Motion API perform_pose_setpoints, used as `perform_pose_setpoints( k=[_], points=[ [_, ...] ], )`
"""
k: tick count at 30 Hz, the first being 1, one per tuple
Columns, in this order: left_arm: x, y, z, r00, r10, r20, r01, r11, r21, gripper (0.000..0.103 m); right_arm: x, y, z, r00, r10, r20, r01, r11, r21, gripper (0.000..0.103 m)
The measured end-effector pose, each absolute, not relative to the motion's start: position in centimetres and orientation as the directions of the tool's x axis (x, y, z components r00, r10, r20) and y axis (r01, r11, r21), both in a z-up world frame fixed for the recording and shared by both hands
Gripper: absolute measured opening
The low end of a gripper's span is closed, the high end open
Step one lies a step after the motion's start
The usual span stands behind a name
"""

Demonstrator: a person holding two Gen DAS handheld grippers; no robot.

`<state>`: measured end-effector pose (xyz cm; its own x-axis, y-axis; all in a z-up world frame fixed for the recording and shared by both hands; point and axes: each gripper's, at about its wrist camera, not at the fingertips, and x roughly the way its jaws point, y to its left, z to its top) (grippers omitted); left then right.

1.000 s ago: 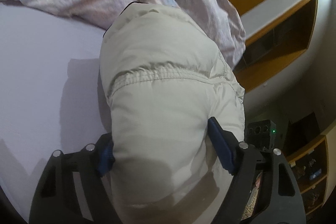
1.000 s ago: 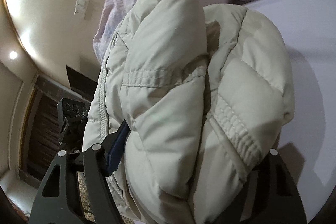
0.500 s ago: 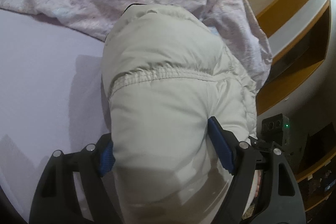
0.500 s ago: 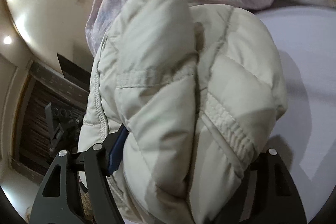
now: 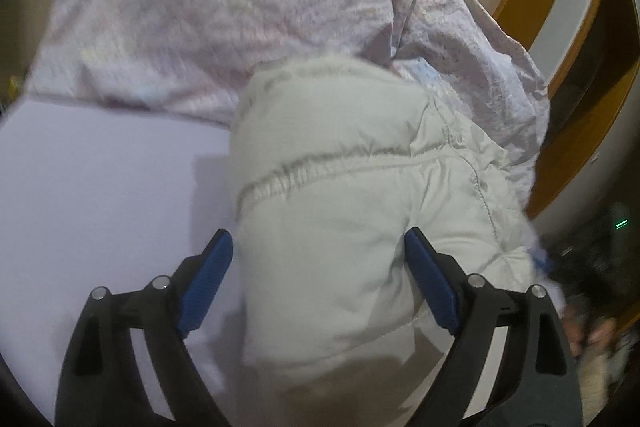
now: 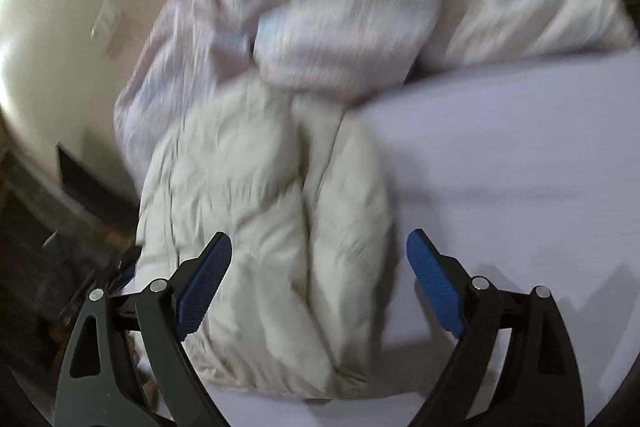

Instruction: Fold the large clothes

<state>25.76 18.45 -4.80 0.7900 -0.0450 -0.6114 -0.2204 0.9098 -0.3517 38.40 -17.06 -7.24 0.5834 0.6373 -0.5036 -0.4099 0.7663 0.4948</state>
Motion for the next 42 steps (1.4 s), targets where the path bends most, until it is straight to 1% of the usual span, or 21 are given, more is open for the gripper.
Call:
perform_pose_setpoints(
  k=[2,3,4,5,6,7,8,12,14,15,16,20,22,24,28,30,33,36,37,42],
  points=[
    [25.6,17.5,-3.8,0.798,0.024,-0.602,-0.237,0.931,-0.277,0.087,37.4,-17.1,-6.0,0.619,0.632,-0.466,-0.442,0.771,0.459,0.085],
    [25.7,17.2,-3.5,0.799,0.035,-0.600,-0.237,0.935,-0.262,0.087,37.2,-16.3,-5.5,0.624,0.627,-0.466,-0.455,0.777,0.434,0.078],
    [25.9,16.6,-3.1,0.801,0.043,-0.598,-0.235,0.940,-0.247,0.087,36.9,-14.9,-5.1,0.630,0.611,-0.480,-0.473,0.791,0.388,0.070],
    [26.2,16.1,-2.9,0.800,0.051,-0.598,-0.233,0.945,-0.231,0.087,36.6,-13.6,-5.0,0.637,0.593,-0.492,-0.489,0.805,0.337,0.066],
    [26.4,15.6,-2.7,0.799,0.058,-0.599,-0.229,0.950,-0.213,0.087,36.3,-11.8,-4.9,0.650,0.562,-0.511,-0.503,0.823,0.266,0.060],
    [26.7,15.3,-2.6,0.797,0.066,-0.600,-0.227,0.954,-0.197,0.087,36.2,-10.6,-4.9,0.656,0.545,-0.522,-0.509,0.830,0.228,0.053],
    [27.0,14.9,-2.6,0.792,0.082,-0.604,-0.228,0.959,-0.168,0.087,36.4,-9.4,-4.9,0.655,0.538,-0.530,-0.519,0.831,0.203,0.050],
    [28.0,13.9,-2.4,0.782,0.132,-0.609,-0.227,0.971,-0.081,0.087,37.4,-6.7,-4.8,0.682,0.508,-0.526,-0.522,0.842,0.136,0.049],
    [28.5,13.7,-2.6,0.780,0.150,-0.607,-0.229,0.972,-0.054,0.093,37.7,-6.4,-5.0,0.695,0.491,-0.525,-0.515,0.850,0.113,0.049],
    [28.7,13.8,-2.7,0.780,0.158,-0.606,-0.234,0.971,-0.048,0.098,38.2,-6.3,-5.5,0.697,0.481,-0.532,-0.510,0.854,0.105,0.049],
    [29.1,13.7,-3.1,0.780,0.162,-0.605,-0.234,0.971,-0.042,0.099,38.6,-6.2,-5.9,0.692,0.473,-0.545,-0.509,0.856,0.096,0.049],
    [29.7,13.8,-4.2,0.780,0.134,-0.611,-0.222,0.972,-0.070,0.100,39.1,-5.5,-7.5,0.699,0.441,-0.564,-0.508,0.860,0.043,0.050],
    [30.0,13.5,-4.5,0.778,0.144,-0.612,-0.222,0.973,-0.054,0.101,39.2,-5.2,-7.9,0.704,0.430,-0.566,-0.508,0.861,0.022,0.050],
    [30.4,13.1,-4.8,0.775,0.162,-0.611,-0.227,0.973,-0.030,0.101,39.5,-5.2,-8.4,0.696,0.431,-0.575,-0.506,0.862,0.034,0.050],
    [30.9,12.9,-5.6,0.777,0.170,-0.606,-0.229,0.973,-0.021,0.101,40.1,-5.7,-9.1,0.683,0.448,-0.577,-0.508,0.859,0.065,0.051],
    [31.0,12.8,-6.0,0.778,0.175,-0.603,-0.232,0.972,-0.018,0.101,40.0,-5.5,-9.1,0.688,0.440,-0.577,-0.506,0.861,0.054,0.051],
    [31.1,12.8,-6.3,0.775,0.181,-0.606,-0.235,0.972,-0.010,0.101,39.3,-5.8,-7.7,0.721,0.430,-0.544,-0.490,0.871,0.039,0.050],
    [31.2,12.9,-6.3,0.772,0.180,-0.610,-0.236,0.972,-0.013,0.101,38.2,-6.6,-5.5,0.753,0.480,-0.451,-0.501,0.862,0.082,0.050],
    [31.2,12.8,-6.3,0.771,0.182,-0.610,-0.237,0.971,-0.011,0.101,38.1,-6.6,-5.0,0.757,0.484,-0.439,-0.502,0.861,0.084,0.050],
    [31.3,12.9,-6.3,0.771,0.185,-0.609,-0.239,0.971,-0.007,0.101,39.2,-4.4,-4.0,0.777,0.442,-0.449,-0.489,0.872,0.013,0.050]
  ],
)
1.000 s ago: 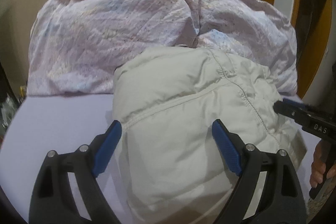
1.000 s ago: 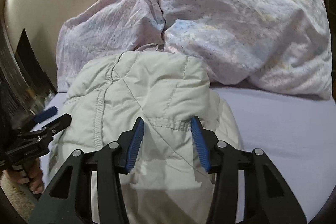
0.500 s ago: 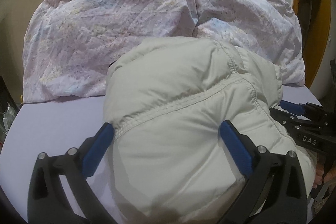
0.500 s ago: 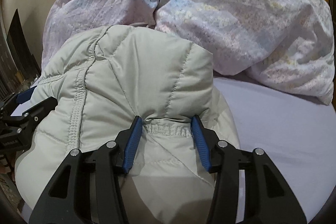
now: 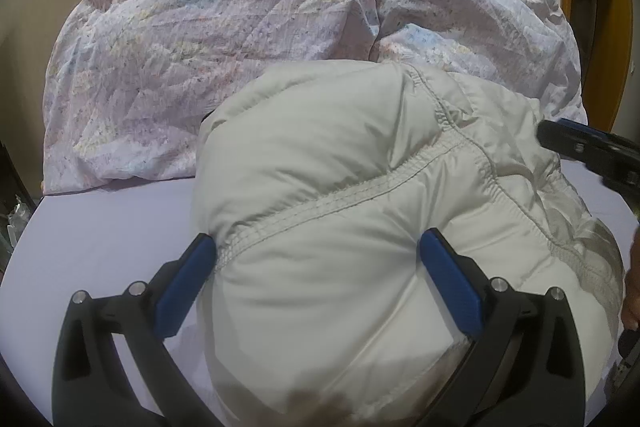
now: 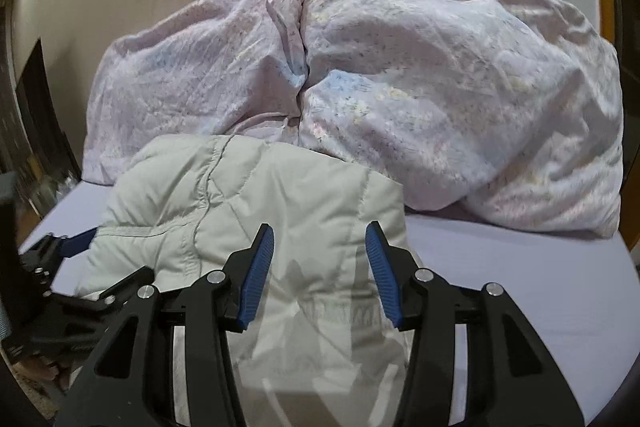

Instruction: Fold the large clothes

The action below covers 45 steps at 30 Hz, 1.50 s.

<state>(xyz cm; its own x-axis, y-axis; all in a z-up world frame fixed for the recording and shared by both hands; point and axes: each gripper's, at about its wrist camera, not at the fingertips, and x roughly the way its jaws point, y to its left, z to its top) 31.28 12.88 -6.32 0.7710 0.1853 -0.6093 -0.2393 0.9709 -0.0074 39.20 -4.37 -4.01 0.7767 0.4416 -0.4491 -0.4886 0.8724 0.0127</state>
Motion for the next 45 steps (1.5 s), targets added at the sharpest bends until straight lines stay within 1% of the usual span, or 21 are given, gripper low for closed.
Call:
perform_pose_setpoints(
  k=[5,11,16,28,33,34,37,39,41,43,45],
  points=[
    [31.3,12.9,-6.3,0.775,0.182,-0.606,-0.235,0.972,-0.008,0.101,41.5,-3.5,-6.2,0.762,0.402,-0.508,-0.460,0.888,0.013,0.051],
    [31.5,12.8,-6.5,0.782,0.185,-0.596,-0.238,0.971,-0.010,0.101,42.2,-3.0,-7.7,0.771,0.387,-0.505,-0.450,0.893,-0.003,0.053],
    [31.7,12.7,-6.6,0.785,0.190,-0.589,-0.239,0.971,-0.006,0.101,43.0,-3.3,-8.5,0.757,0.404,-0.513,-0.452,0.891,0.035,0.057],
    [32.0,12.7,-6.8,0.785,0.196,-0.588,-0.239,0.971,0.005,0.101,43.7,-3.6,-9.2,0.718,0.435,-0.543,-0.472,0.878,0.079,0.058],
    [32.3,12.8,-5.1,0.757,0.196,-0.624,-0.244,0.970,0.008,0.101,44.0,-3.9,-9.5,0.699,0.450,-0.556,-0.471,0.874,0.115,0.058],
    [32.3,12.8,-4.7,0.758,0.201,-0.621,-0.247,0.969,0.011,0.101,44.1,-3.9,-9.5,0.694,0.454,-0.558,-0.472,0.873,0.124,0.058],
    [32.3,13.0,-3.0,0.778,0.264,-0.570,-0.276,0.959,0.067,0.101,43.9,-3.9,-9.6,0.699,0.456,-0.551,-0.466,0.875,0.132,0.058],
    [32.7,13.4,-2.4,0.779,0.283,-0.560,-0.289,0.954,0.081,0.101,43.9,-4.0,-9.7,0.699,0.459,-0.549,-0.466,0.874,0.137,0.058],
    [33.6,13.9,-2.5,0.765,0.305,-0.567,-0.306,0.947,0.096,0.101,43.8,-4.1,-9.7,0.699,0.464,-0.545,-0.467,0.873,0.144,0.058],
    [34.7,14.4,-3.7,0.738,0.301,-0.604,-0.301,0.948,0.105,0.101,43.8,-4.2,-9.7,0.697,0.472,-0.540,-0.470,0.869,0.153,0.059],
    [35.1,15.0,-4.9,0.733,0.266,-0.626,-0.299,0.953,0.054,0.101,43.7,-4.4,-9.7,0.702,0.475,-0.531,-0.468,0.869,0.159,0.059]
  ],
)
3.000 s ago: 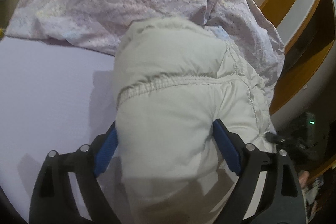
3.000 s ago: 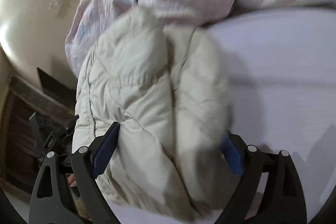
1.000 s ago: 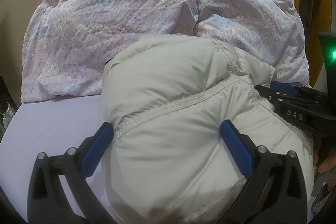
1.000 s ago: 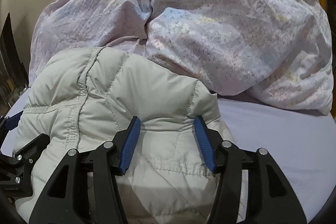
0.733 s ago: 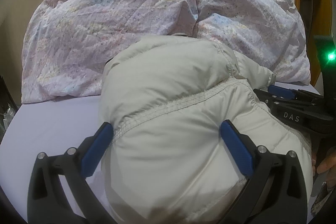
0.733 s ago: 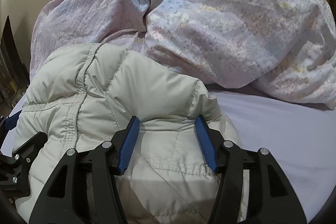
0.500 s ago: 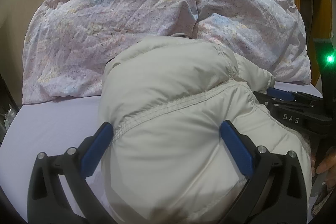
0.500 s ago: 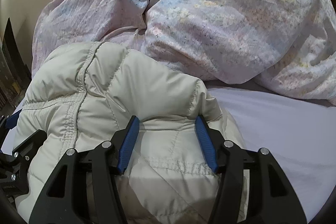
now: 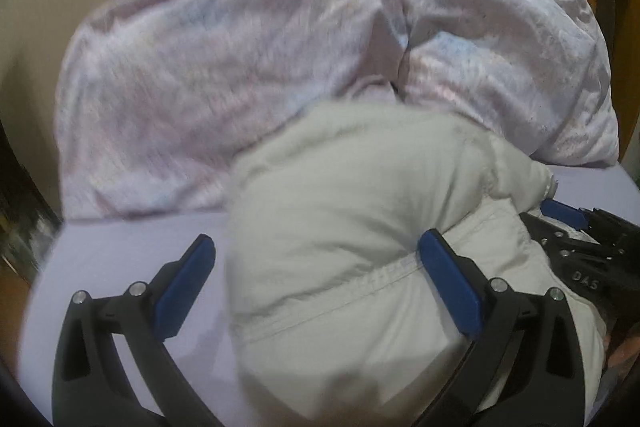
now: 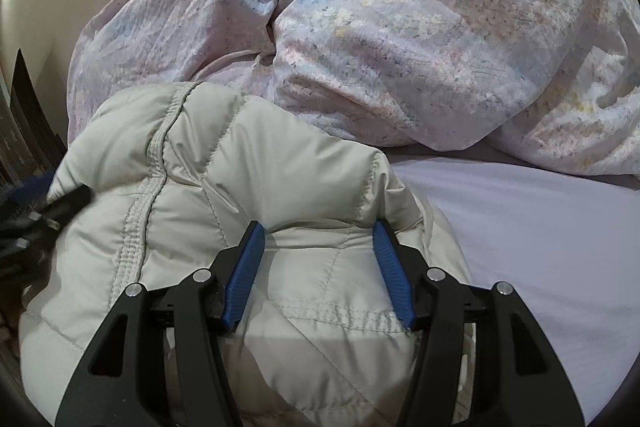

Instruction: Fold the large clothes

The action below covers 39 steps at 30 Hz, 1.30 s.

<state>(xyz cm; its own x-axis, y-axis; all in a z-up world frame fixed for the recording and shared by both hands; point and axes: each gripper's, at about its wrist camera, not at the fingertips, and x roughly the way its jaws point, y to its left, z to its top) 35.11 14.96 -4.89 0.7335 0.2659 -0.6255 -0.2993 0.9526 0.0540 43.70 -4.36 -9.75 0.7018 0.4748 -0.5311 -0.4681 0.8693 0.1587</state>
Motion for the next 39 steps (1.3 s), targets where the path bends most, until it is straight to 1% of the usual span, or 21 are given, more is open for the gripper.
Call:
perform_pose_setpoints(
  k=[2,4,10,33,36,39],
  points=[
    [35.2,15.7,-5.5,0.737,0.223,-0.638,-0.293,0.956,-0.004,0.101,43.7,-4.3,-9.7,0.703,0.474,-0.531,-0.467,0.870,0.158,0.059],
    [35.2,15.9,-5.9,0.735,0.211,-0.644,-0.290,0.957,-0.017,0.101,43.6,-4.3,-9.7,0.705,0.471,-0.530,-0.467,0.871,0.154,0.059],
    [35.4,15.3,-6.3,0.731,0.245,-0.637,-0.300,0.954,0.023,0.101,43.5,-4.3,-9.7,0.705,0.473,-0.528,-0.466,0.871,0.158,0.059],
    [35.7,15.7,-6.6,0.740,0.243,-0.628,-0.303,0.953,0.013,0.101,43.6,-4.9,-10.0,0.700,0.508,-0.502,-0.468,0.857,0.214,0.059],
    [35.3,15.5,-6.5,0.742,0.248,-0.623,-0.310,0.951,0.008,0.101,43.4,-4.8,-9.9,0.712,0.489,-0.504,-0.457,0.868,0.195,0.059],
    [34.5,15.4,-5.9,0.741,0.262,-0.619,-0.325,0.946,0.011,0.101,42.7,-4.6,-9.3,0.729,0.433,-0.529,-0.421,0.894,0.152,0.061]
  ],
)
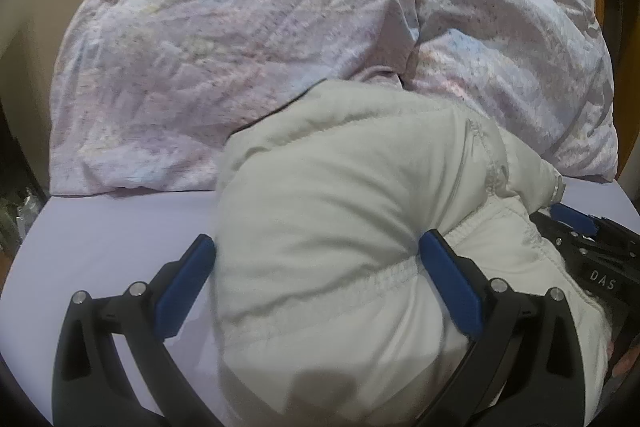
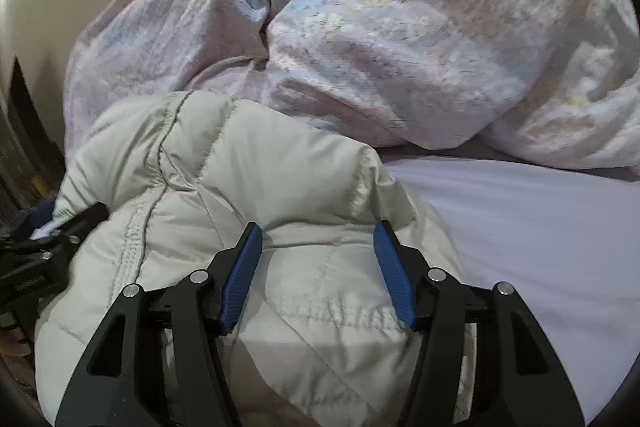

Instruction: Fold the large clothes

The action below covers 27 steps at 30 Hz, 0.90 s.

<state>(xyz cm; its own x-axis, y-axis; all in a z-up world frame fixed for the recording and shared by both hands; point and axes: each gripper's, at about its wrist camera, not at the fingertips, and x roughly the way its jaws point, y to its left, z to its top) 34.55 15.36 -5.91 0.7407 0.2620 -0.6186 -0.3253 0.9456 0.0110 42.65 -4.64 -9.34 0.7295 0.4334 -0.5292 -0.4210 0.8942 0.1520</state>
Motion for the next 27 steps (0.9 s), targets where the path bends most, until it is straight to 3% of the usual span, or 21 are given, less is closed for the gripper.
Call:
perform_pose_setpoints(
  k=[6,7,10,15,17,19,27],
  points=[
    [30.8,15.0,-5.2,0.756,0.221,-0.616,-0.302,0.953,-0.029,0.101,39.5,-6.8,-8.8,0.729,0.421,-0.540,-0.418,0.898,0.136,0.064],
    [30.8,14.8,-5.7,0.756,0.232,-0.612,-0.304,0.952,-0.015,0.101,39.8,-7.0,-9.4,0.719,0.424,-0.551,-0.407,0.899,0.161,0.071],
    [30.9,14.4,-5.7,0.743,0.254,-0.619,-0.328,0.945,-0.005,0.101,40.9,-8.0,-10.2,0.672,0.467,-0.575,-0.367,0.884,0.289,0.074],
    [27.6,13.9,-4.3,0.764,0.242,-0.599,-0.314,0.949,-0.017,0.101,37.2,-8.5,-8.6,0.729,0.413,-0.545,-0.353,0.910,0.218,0.074],
    [26.1,13.6,-3.9,0.775,0.228,-0.589,-0.305,0.952,-0.033,0.101,35.4,-9.1,-8.1,0.736,0.423,-0.528,-0.356,0.906,0.230,0.078],
    [24.6,13.5,-3.8,0.779,0.214,-0.589,-0.303,0.952,-0.054,0.101,33.9,-9.7,-7.9,0.739,0.429,-0.520,-0.349,0.903,0.248,0.090],
    [18.0,11.7,-3.1,0.793,0.202,-0.574,-0.294,0.953,-0.070,0.101,28.1,-11.2,-8.9,0.682,0.478,-0.554,-0.355,0.878,0.320,0.097]
  ],
)
